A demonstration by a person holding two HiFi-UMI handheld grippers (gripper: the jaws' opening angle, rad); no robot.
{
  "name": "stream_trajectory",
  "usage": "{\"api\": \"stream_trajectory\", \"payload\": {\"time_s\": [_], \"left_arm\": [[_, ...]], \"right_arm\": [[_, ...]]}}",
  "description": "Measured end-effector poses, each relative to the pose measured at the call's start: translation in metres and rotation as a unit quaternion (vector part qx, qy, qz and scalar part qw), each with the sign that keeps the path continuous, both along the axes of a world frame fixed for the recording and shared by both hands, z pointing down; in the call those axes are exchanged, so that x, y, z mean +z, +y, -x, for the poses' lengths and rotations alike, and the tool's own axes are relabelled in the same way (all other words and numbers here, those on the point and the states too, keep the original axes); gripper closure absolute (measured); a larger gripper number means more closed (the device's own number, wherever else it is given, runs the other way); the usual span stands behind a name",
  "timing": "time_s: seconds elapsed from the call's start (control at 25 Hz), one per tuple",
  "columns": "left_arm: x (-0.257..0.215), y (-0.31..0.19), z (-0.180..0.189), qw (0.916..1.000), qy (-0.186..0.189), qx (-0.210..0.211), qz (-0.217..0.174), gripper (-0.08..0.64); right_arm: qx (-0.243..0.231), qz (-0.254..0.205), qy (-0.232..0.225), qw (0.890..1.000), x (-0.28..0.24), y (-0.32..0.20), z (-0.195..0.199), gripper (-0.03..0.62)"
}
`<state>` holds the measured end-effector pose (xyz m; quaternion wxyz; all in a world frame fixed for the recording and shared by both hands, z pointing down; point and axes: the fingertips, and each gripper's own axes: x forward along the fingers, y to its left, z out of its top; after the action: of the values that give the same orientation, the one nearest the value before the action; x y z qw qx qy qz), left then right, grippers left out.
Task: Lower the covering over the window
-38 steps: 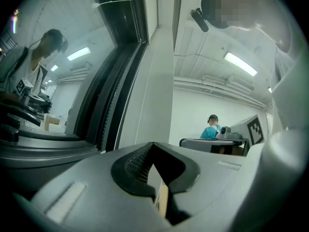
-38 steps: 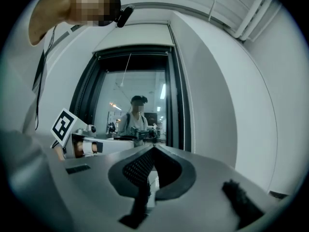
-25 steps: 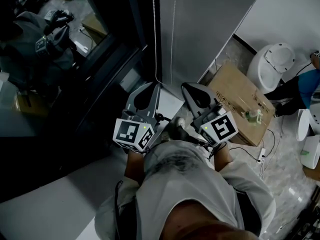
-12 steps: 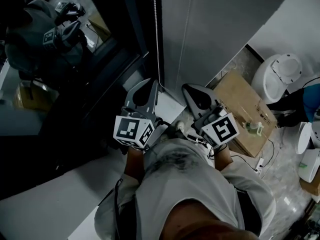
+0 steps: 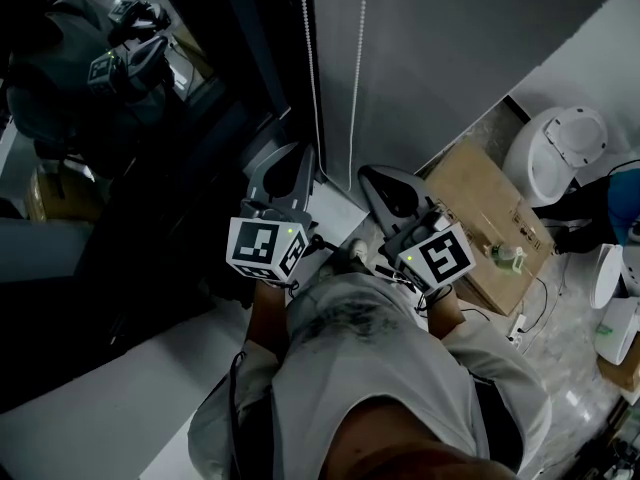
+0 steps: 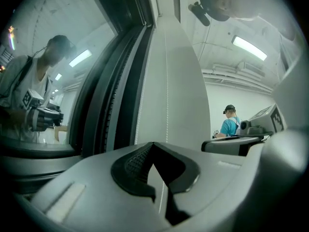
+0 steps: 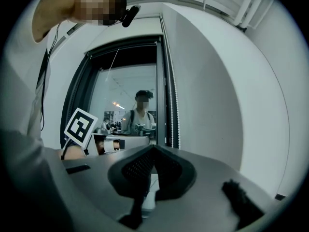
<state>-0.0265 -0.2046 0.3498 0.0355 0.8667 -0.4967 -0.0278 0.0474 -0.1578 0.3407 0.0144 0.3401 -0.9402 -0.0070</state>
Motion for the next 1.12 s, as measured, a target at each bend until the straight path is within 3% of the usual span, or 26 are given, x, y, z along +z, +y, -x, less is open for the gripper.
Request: {"api": "stream_trajectory", "payload": {"time_s": [1.12], "left_arm": [[0.001,-0.078,-0.001,0.9995,-0.029,-0.006,-0.008,0.5]], "right_arm": [[0.003,0.006,0.005,1.0,0.008,-0.027,0.011,0.575]]}}
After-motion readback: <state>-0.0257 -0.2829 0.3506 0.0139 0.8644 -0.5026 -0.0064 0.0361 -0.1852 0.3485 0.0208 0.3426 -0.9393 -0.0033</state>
